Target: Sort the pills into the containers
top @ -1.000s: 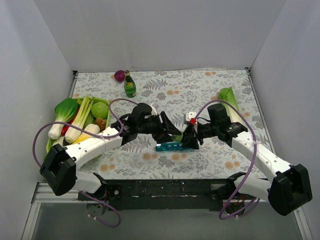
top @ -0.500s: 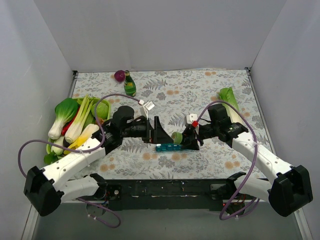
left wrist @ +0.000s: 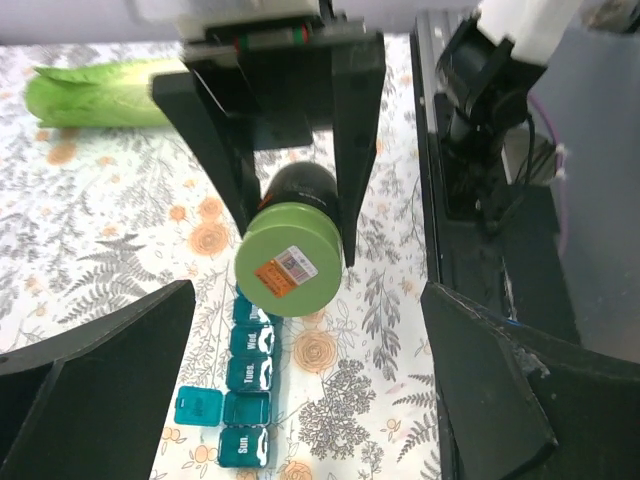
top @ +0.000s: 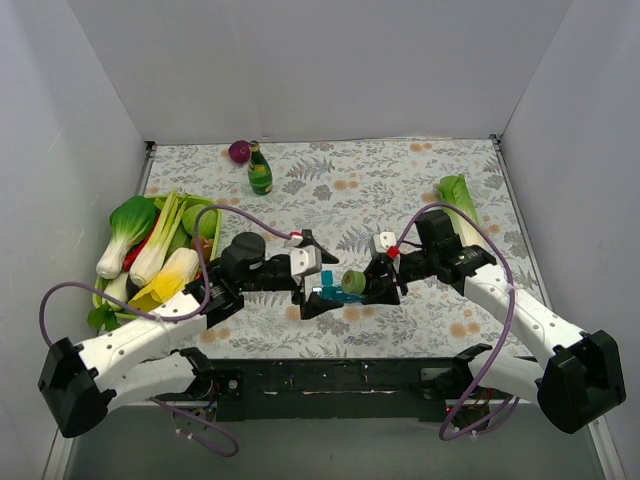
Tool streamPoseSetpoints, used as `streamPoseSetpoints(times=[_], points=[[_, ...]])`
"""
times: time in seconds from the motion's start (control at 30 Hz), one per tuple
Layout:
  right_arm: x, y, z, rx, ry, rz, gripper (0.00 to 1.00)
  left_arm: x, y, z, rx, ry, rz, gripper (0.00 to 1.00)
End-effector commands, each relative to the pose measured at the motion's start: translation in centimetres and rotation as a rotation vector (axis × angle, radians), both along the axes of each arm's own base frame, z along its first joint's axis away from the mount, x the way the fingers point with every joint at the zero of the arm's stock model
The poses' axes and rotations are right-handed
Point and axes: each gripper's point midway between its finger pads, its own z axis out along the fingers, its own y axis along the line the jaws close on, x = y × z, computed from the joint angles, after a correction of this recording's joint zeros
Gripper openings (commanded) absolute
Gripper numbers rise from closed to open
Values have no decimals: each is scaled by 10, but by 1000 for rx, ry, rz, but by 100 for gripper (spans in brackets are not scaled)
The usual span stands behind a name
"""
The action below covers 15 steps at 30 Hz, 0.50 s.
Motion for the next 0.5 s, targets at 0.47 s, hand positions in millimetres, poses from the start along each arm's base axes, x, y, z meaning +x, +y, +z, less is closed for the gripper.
streamPoseSetpoints(times=[0.47], points=[[0, 8, 22, 65, -46, 46, 2, 15, -39, -11, 56, -94, -13, 81]])
